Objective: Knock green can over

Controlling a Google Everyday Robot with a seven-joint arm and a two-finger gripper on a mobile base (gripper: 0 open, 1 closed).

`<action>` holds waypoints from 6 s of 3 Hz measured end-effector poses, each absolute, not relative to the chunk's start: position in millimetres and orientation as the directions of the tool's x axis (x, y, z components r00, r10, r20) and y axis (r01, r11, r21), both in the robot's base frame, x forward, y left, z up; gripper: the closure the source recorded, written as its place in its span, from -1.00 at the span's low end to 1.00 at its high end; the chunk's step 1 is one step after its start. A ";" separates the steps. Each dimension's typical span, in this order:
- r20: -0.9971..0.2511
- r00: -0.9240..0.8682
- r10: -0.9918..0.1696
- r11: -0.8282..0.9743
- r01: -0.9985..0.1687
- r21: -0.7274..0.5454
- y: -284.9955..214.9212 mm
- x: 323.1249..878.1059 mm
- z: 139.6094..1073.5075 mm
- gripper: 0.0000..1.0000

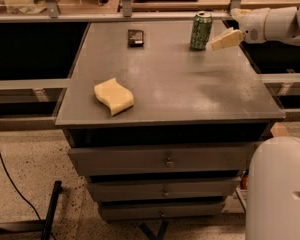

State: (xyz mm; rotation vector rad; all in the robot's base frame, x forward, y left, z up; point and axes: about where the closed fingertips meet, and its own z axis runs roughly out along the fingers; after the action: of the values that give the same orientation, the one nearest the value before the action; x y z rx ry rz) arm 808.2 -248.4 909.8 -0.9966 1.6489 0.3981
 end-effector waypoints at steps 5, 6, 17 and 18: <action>-0.944 -0.034 -0.329 0.610 -0.771 -0.184 -222.6 843.0 892.1 -1.00; -0.960 -0.018 -0.281 0.615 -0.770 -0.166 -208.1 856.4 886.4 -1.00; -0.629 -0.227 -0.744 0.472 -0.845 -0.253 -206.6 769.1 931.1 1.00; -0.510 -0.256 -0.821 0.427 -0.868 -0.252 -204.1 753.5 928.5 1.00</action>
Offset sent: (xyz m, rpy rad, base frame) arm 0.0334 0.0095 -0.0079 0.0520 0.0233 0.0211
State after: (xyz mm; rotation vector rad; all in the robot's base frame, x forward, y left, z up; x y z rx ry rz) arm 753.5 -204.1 928.5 -1.4204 2.1057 0.1060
